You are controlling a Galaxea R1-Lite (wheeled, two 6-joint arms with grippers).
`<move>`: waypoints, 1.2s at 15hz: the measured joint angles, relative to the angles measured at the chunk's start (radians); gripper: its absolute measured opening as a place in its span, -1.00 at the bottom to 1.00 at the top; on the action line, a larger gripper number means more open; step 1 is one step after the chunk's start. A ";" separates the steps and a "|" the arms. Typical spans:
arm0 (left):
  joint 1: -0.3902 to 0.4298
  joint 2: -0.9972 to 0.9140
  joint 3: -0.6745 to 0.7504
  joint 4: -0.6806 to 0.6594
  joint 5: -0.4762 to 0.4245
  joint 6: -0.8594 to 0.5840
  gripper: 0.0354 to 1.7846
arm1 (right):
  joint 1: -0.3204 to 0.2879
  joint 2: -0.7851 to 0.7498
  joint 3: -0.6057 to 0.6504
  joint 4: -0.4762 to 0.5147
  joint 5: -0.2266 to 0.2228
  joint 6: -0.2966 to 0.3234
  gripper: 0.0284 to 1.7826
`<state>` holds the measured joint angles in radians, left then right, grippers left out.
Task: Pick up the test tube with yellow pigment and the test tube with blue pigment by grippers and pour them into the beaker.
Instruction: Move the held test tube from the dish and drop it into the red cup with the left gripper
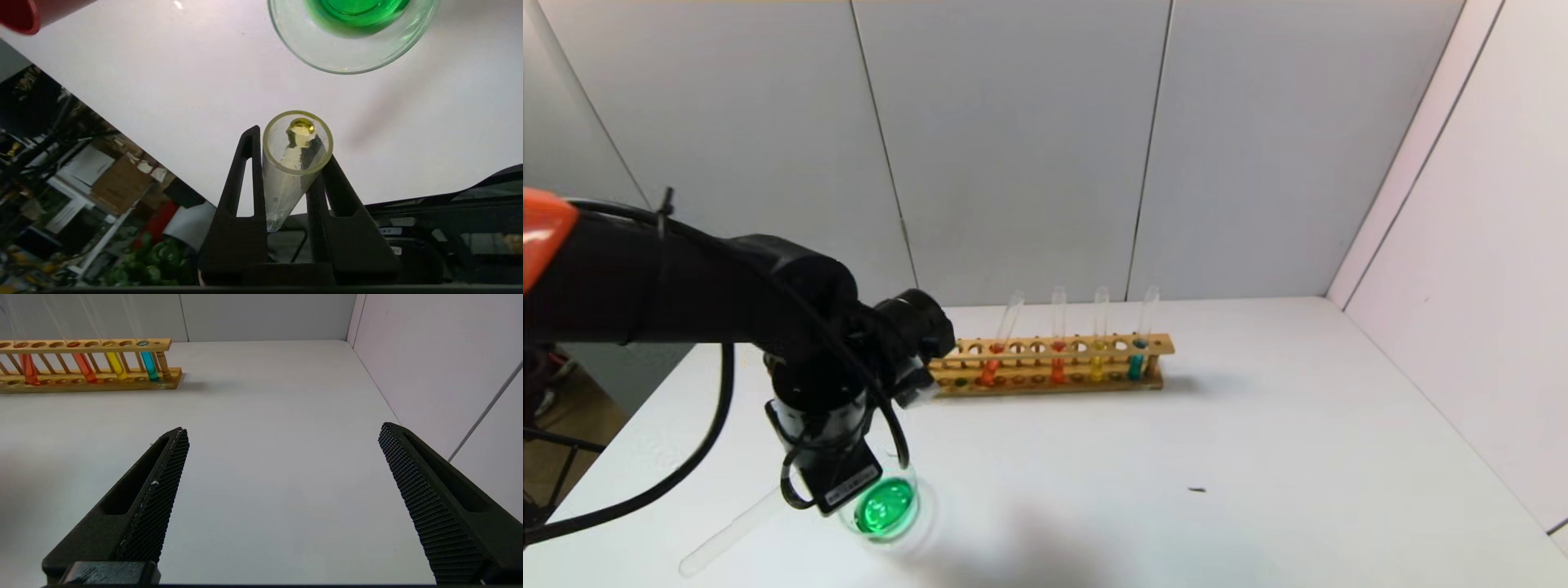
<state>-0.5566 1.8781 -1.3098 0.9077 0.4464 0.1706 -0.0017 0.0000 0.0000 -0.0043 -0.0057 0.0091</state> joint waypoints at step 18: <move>0.399 -0.216 -0.007 -0.636 -0.137 -0.051 -0.67 | 0.000 0.000 0.000 0.000 0.000 0.000 0.91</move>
<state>-0.1577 1.6621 -1.3170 0.2713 0.3094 0.1191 -0.0017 0.0000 0.0000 -0.0043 -0.0057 0.0091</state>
